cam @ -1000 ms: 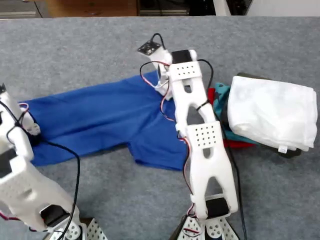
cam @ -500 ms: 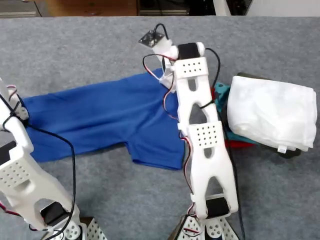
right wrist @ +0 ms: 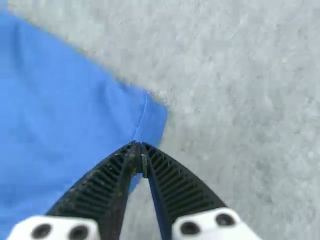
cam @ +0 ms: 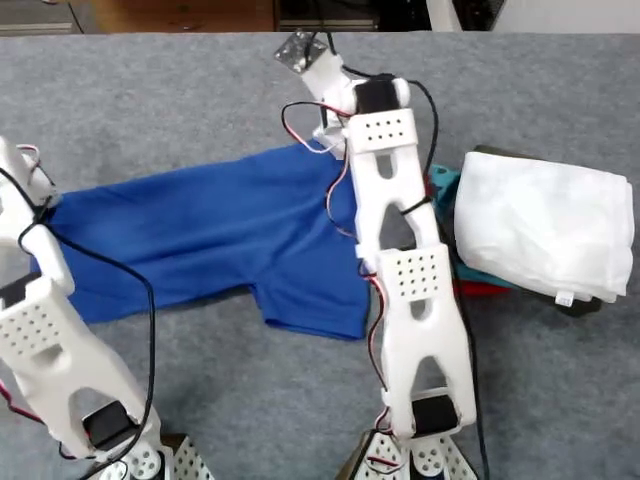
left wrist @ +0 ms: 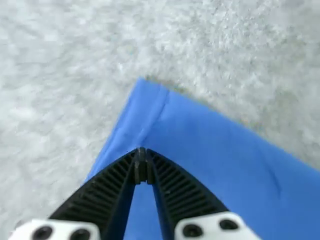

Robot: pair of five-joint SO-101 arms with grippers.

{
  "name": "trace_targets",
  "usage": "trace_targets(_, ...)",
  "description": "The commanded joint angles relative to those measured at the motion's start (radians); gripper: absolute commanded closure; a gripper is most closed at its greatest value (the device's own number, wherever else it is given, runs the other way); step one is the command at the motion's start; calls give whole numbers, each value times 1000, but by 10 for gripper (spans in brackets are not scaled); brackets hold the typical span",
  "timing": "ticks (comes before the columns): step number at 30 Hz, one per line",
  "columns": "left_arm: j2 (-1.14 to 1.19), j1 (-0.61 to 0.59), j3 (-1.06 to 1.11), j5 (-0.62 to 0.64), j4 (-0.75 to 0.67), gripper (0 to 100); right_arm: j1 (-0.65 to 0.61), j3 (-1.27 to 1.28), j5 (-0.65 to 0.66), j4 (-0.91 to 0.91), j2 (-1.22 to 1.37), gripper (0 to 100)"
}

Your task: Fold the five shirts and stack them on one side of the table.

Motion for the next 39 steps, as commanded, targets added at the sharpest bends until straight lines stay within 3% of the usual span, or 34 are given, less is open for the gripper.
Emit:
trace_targets(1, 53, -2, -64, 9, -38, 980, -15, -7, 5, -94, 35, 994)
trace_targets(14, 202, -84, -290, 3, 86, 980, 91, -18, 9, -135, 133, 994)
trace_targets(21, 189, -68, -658, 2, 425, 980, 33, -249, 17, 137, 7, 994)
trace_targets(23, 189, -52, -783, 2, 505, 980, 5, -329, 74, 239, -28, 994)
trace_targets(26, 177, -43, -867, -12, 528, 980, -45, -386, 150, 358, -76, 994)
trace_targets(31, 45, -61, -712, -83, 529, 980, -53, -202, 80, 356, -254, 991)
trace_targets(39, -346, -115, -143, -133, 493, 980, -153, 555, 150, 348, -697, 990)
